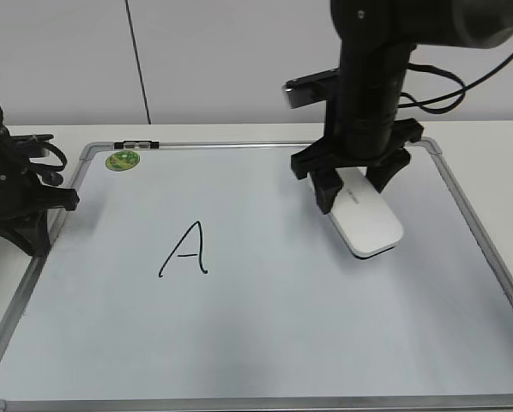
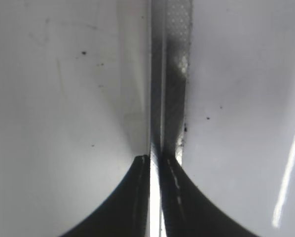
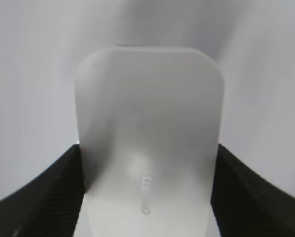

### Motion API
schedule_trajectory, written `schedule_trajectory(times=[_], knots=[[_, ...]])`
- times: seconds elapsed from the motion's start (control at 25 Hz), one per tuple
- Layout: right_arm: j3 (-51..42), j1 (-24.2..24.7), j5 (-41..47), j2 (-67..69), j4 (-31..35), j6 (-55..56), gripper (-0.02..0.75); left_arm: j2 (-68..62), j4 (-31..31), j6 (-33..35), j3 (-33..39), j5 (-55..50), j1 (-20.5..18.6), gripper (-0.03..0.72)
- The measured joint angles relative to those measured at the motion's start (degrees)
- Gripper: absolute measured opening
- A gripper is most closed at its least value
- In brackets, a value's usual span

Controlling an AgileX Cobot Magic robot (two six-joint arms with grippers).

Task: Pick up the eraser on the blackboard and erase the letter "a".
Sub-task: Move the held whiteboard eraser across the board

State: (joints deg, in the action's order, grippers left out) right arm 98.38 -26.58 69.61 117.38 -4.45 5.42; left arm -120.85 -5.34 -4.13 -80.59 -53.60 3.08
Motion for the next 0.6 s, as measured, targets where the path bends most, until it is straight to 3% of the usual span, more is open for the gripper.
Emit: schedule_trajectory(times=[0.32,0.6], knots=[[0.0,13.2,0.1,0.0,0.2,0.2,0.525,0.0,0.0,0.0,0.0,0.0,0.0,0.055],[0.0,20.5,0.1,0.0,0.9,-1.2,0.525,0.0,0.0,0.0,0.0,0.0,0.0,0.055]])
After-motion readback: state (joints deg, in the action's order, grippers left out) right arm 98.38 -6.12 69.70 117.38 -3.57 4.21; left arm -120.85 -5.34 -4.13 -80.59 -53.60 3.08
